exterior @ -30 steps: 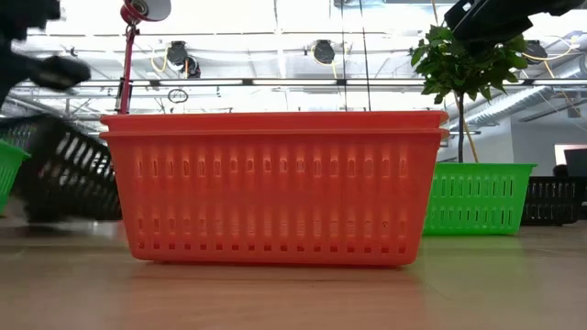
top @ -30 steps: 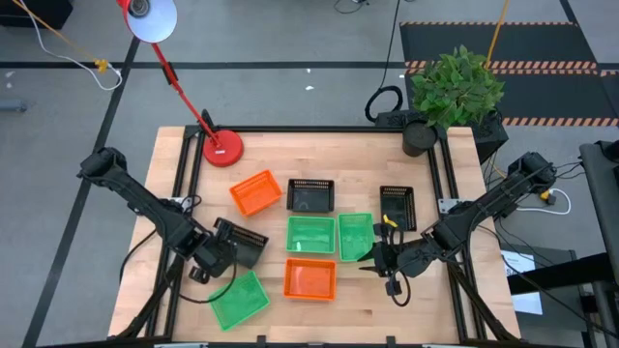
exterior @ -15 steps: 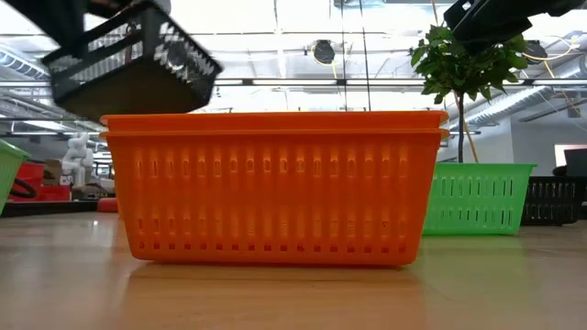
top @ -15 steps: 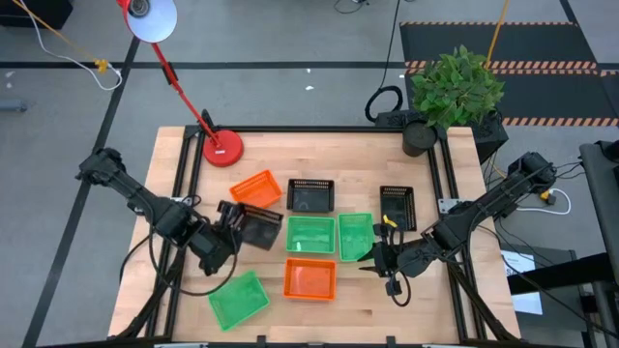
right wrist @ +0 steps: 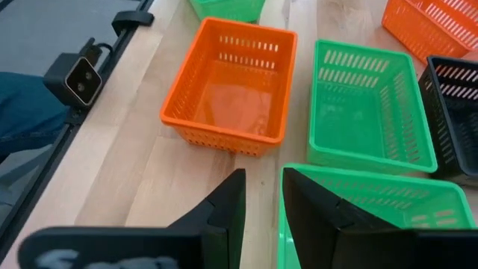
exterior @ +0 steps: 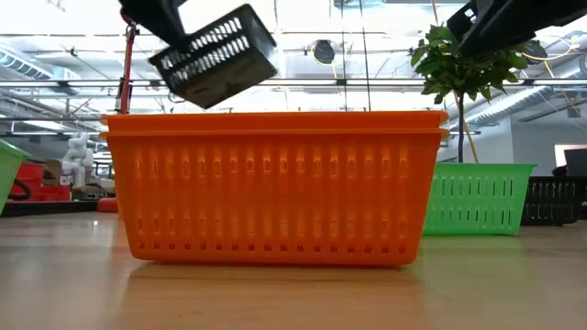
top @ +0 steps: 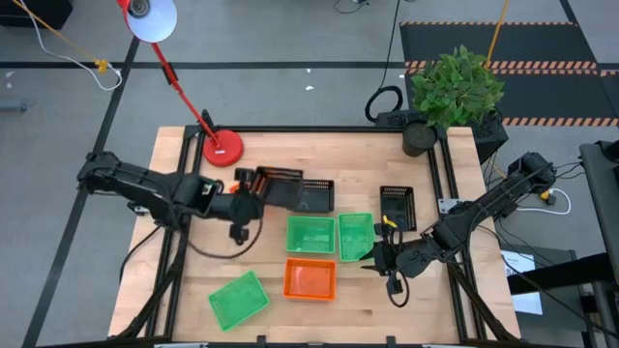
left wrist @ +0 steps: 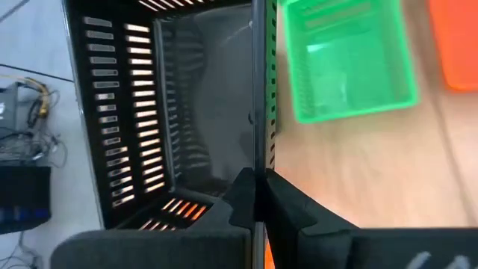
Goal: Stack baskets by color
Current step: Stack the bottom black bin on top of the left black bin
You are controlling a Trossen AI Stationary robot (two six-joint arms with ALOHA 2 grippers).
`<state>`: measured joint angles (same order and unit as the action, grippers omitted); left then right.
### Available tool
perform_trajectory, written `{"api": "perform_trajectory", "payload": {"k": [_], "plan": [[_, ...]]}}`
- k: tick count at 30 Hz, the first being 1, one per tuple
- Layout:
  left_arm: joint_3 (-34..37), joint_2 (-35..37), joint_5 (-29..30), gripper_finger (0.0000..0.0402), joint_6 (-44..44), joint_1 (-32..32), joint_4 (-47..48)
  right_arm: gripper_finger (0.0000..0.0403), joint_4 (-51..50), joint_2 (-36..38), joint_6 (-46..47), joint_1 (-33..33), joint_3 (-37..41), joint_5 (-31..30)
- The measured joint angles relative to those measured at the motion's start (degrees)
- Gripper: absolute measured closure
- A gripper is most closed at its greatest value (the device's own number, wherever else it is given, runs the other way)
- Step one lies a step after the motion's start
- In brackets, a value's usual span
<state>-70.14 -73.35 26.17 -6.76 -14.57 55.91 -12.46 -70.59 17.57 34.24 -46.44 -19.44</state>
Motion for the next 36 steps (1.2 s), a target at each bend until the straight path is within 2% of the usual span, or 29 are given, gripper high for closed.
{"api": "perform_trajectory", "payload": {"k": [5,11,15,22,28,33,36], "plan": [[-3.9,-4.6,0.0,0.0395,-4.8,3.6,-0.9,0.0316,-0.3,0.0,0.1,0.0,0.0,0.0],[-10.1,-11.3,0.0,0.0384,-6.8,6.1,-0.8,0.0316,-1.2,0.0,0.1,0.0,0.0,0.0],[-12.5,-14.8,0.0,0.0393,-7.2,7.0,-0.7,0.0316,-1.8,0.0,0.2,0.0,0.0,0.0],[-12.9,-18.3,0.0,0.0381,-6.2,7.5,-2.5,0.0316,-2.6,0.0,0.2,0.0,0.0,0.0],[-13.0,-21.3,-0.7,0.0394,-3.7,7.5,-3.1,0.0316,-2.6,0.0,0.2,0.0,0.0,-0.3],[-12.9,-24.0,-1.1,0.0379,-1.6,7.5,-4.0,0.0316,-2.7,0.0,0.1,0.0,0.0,-0.3],[-12.9,-26.0,-1.1,0.0384,-0.9,7.6,-5.1,0.0316,-2.7,0.0,0.1,0.0,0.0,-0.4]]}}
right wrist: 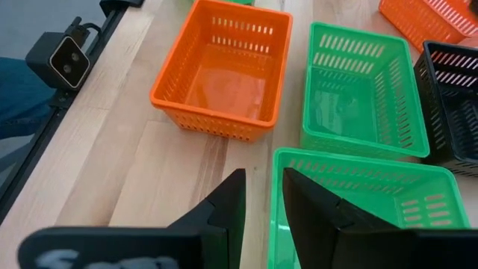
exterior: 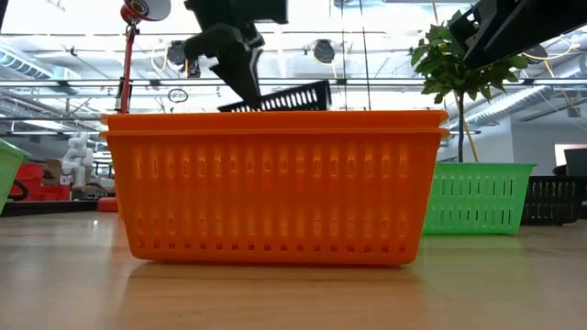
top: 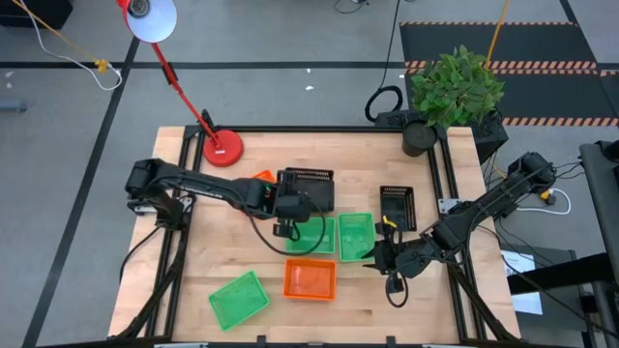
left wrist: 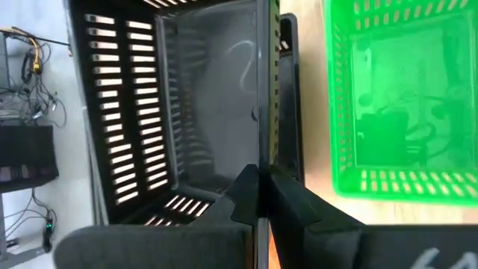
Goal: Stack baskets by color
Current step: Stack the bottom black bin on top of the left black bin
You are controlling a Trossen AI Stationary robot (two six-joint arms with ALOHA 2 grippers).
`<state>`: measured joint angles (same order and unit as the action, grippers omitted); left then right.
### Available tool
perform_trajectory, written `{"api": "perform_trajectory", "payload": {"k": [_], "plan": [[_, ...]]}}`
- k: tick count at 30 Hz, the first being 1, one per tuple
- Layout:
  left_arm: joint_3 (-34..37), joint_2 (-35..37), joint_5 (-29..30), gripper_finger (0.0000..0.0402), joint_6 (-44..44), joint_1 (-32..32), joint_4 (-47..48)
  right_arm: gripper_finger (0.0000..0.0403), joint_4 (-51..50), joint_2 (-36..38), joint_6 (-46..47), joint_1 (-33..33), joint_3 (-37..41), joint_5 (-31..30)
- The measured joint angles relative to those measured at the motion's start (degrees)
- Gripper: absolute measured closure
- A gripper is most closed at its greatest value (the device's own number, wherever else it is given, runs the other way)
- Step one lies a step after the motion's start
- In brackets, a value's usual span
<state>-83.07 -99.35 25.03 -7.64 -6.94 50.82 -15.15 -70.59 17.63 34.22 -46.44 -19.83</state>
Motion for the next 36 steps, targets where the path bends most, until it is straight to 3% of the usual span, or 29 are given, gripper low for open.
{"api": "perform_trajectory", "payload": {"k": [13,31,36], "plan": [[0.0,-7.4,-0.1,0.0384,3.3,0.8,-3.8,0.0316,-0.1,0.0,0.1,0.0,0.0,0.0],[0.1,-9.9,-2.7,0.0379,5.4,3.2,-5.6,0.0316,-0.1,0.0,-0.1,0.0,0.0,0.0],[0.1,-9.8,-2.7,0.0345,5.5,3.2,-7.5,0.0316,-0.1,0.0,-0.1,0.0,0.0,0.0]]}}
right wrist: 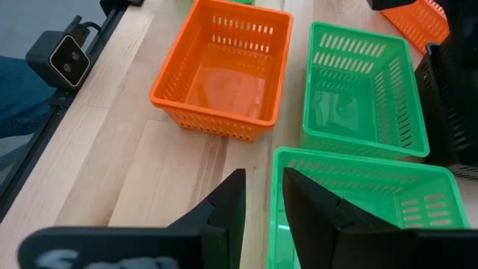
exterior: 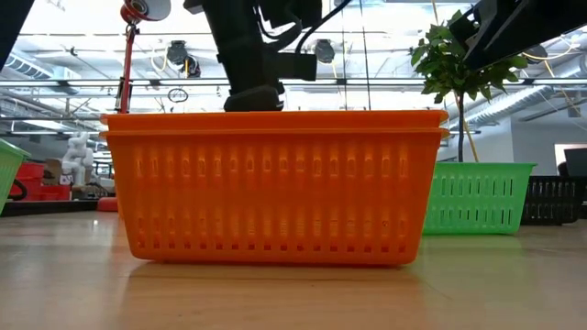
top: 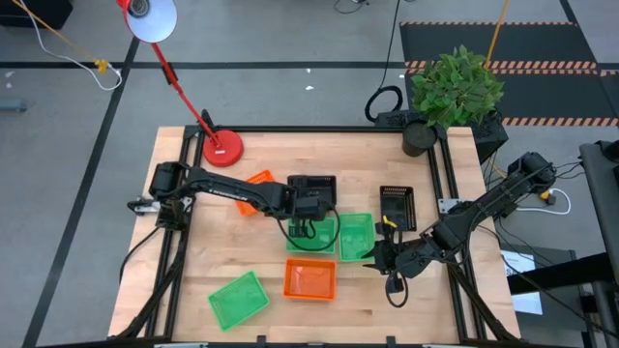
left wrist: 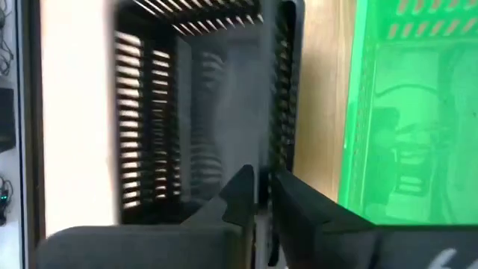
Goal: Stack baskets by color
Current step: Stack the bottom black bin on top of the left black bin, then stack the right green bin on top of the left green bin
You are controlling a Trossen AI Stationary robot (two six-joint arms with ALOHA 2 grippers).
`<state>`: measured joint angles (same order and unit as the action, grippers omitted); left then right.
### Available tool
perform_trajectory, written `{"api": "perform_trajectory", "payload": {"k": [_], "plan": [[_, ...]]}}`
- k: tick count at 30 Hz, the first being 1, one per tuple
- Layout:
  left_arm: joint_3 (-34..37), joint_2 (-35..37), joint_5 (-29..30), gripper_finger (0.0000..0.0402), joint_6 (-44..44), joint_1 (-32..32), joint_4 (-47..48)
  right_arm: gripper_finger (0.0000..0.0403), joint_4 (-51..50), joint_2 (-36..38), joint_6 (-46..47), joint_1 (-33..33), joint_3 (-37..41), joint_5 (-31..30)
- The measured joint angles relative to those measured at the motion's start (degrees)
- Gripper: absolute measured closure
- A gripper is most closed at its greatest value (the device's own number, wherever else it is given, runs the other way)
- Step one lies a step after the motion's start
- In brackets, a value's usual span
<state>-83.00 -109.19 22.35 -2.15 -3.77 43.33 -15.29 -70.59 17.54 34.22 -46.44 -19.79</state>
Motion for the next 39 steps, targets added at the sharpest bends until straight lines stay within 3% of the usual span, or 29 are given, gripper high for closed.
{"api": "perform_trajectory", "payload": {"k": [6,11,24,29,39], "plan": [[0.0,0.0,0.0,0.0281,0.2,0.0,-0.4,0.0316,0.0,0.0,0.1,0.0,0.0,0.1],[0.0,0.3,0.0,0.0254,2.3,0.0,-1.6,0.0316,0.0,0.0,0.2,0.0,0.0,0.0],[0.0,7.1,-1.4,0.0282,4.0,-0.5,-3.5,0.0316,0.9,0.0,10.0,0.0,1.7,0.6],[0.0,9.2,-1.7,0.0295,4.2,-2.0,-3.2,0.0316,2.4,-0.2,13.6,0.0,4.0,4.2],[0.0,10.2,-1.8,0.03,4.0,-3.1,-3.3,0.0311,6.5,-3.9,10.3,-0.3,6.9,5.0]]}}
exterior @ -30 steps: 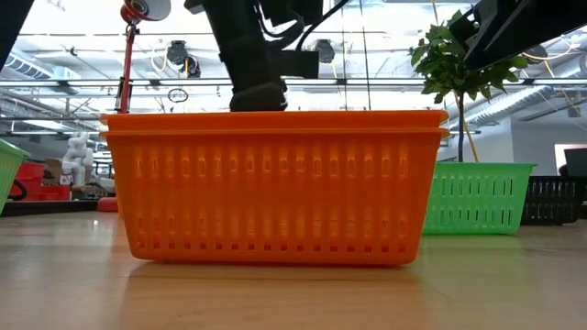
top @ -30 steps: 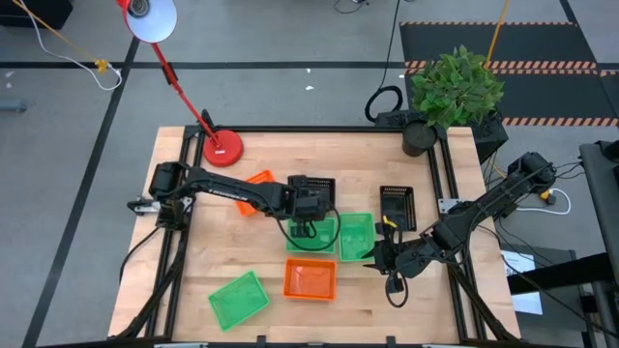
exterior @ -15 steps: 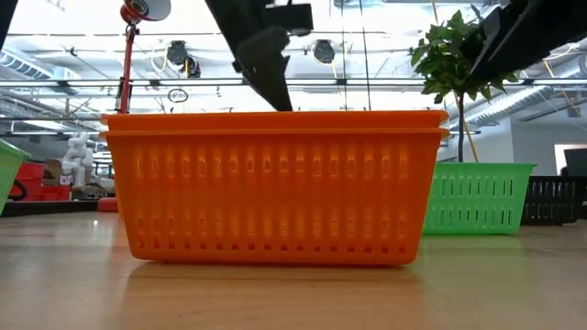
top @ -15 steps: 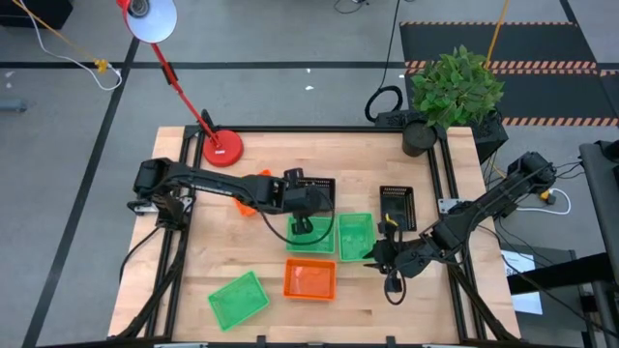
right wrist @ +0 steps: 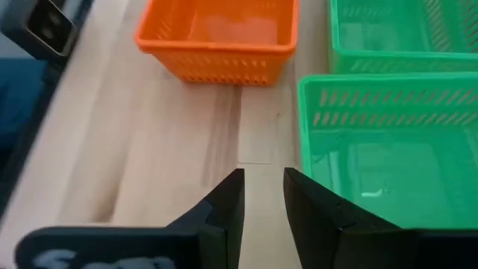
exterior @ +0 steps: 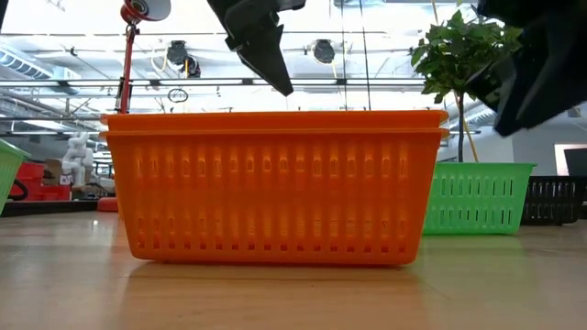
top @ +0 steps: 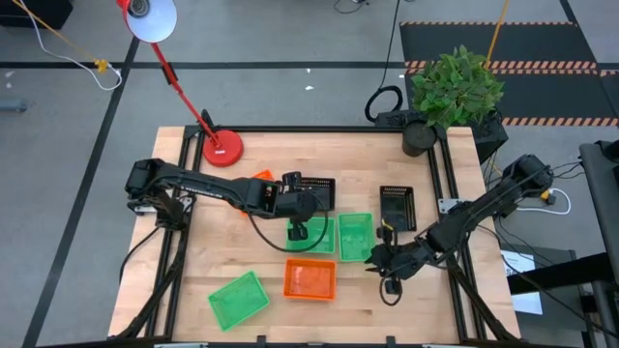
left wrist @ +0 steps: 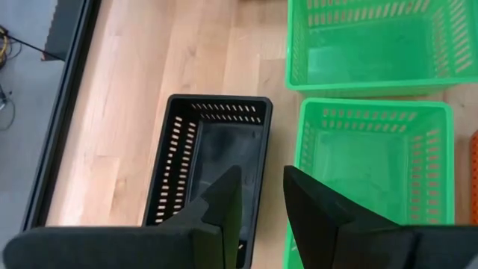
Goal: Stack baskets by color
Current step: Stack the right green bin on top of the left green bin
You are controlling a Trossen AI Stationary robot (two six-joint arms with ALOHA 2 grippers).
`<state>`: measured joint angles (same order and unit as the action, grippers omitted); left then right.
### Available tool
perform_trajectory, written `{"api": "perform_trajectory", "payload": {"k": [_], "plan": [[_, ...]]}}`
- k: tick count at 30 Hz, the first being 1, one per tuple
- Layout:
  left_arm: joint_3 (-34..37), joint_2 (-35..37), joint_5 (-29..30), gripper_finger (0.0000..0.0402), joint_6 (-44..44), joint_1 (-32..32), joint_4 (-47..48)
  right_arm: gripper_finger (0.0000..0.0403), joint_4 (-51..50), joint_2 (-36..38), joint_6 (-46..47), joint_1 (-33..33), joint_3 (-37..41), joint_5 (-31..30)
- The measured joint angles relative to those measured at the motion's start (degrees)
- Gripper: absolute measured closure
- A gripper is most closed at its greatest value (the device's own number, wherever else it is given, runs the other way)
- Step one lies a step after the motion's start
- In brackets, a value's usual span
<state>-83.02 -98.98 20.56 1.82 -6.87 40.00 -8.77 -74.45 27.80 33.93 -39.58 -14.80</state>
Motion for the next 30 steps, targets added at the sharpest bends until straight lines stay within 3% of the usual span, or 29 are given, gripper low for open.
{"api": "perform_trajectory", "payload": {"k": [9,14,22,30], "plan": [[0.0,0.0,0.0,0.03,0.0,0.0,-1.3,0.0239,0.4,-3.9,-3.2,-1.8,0.1,-3.2],[0.0,0.0,0.0,0.03,0.0,0.0,-1.3,0.0232,-1.4,-4.1,-3.9,-2.6,0.1,-3.1],[0.0,0.0,0.0,0.03,-0.1,0.0,-1.3,0.0279,-2.7,-4.1,-3.2,-2.8,1.3,-2.9],[0.0,0.0,0.0,0.03,-0.1,0.0,-1.3,0.0384,-2.9,-3.9,-3.3,-2.9,2.7,-1.4]]}}
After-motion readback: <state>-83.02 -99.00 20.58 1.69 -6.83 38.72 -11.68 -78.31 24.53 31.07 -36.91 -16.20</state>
